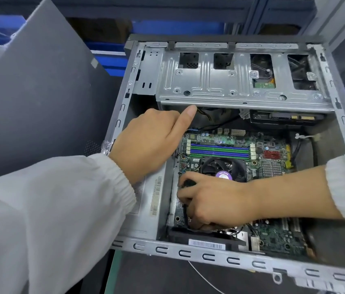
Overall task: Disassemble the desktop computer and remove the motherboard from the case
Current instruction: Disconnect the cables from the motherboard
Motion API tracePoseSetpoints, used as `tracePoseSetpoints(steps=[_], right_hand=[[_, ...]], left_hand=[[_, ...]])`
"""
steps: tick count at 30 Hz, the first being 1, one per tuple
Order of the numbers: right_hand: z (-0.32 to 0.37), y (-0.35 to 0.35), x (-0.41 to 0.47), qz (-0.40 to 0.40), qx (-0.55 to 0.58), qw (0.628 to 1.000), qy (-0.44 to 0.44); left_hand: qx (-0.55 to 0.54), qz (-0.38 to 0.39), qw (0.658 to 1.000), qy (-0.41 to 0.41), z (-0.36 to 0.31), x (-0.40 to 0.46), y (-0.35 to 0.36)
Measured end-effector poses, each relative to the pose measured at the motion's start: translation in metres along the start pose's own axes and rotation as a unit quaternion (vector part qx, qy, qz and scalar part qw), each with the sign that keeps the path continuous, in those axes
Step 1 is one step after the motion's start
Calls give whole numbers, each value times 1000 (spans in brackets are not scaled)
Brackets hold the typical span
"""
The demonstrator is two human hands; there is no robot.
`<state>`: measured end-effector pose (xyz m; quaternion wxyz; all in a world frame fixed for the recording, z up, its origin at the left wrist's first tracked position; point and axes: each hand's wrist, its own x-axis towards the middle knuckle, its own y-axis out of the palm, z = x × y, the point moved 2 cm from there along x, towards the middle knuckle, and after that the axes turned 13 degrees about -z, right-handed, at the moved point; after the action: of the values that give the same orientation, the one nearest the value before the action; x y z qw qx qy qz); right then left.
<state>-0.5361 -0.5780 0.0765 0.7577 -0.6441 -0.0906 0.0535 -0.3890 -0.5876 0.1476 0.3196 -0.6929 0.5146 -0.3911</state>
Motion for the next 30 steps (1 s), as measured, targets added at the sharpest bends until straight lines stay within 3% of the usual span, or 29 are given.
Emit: tracePoseSetpoints(steps=[12,16,30], right_hand=[[1,-5,6,-47,6,998,-34],[-3,-9,8,-57,65,996,-3],[0,-15,4,-33,114,992,45]], left_hand=[[11,-5,1000,6,1,-1,1],[7,-10,1000,14,2,0,2],[37,-10,999,25,0,0,2]])
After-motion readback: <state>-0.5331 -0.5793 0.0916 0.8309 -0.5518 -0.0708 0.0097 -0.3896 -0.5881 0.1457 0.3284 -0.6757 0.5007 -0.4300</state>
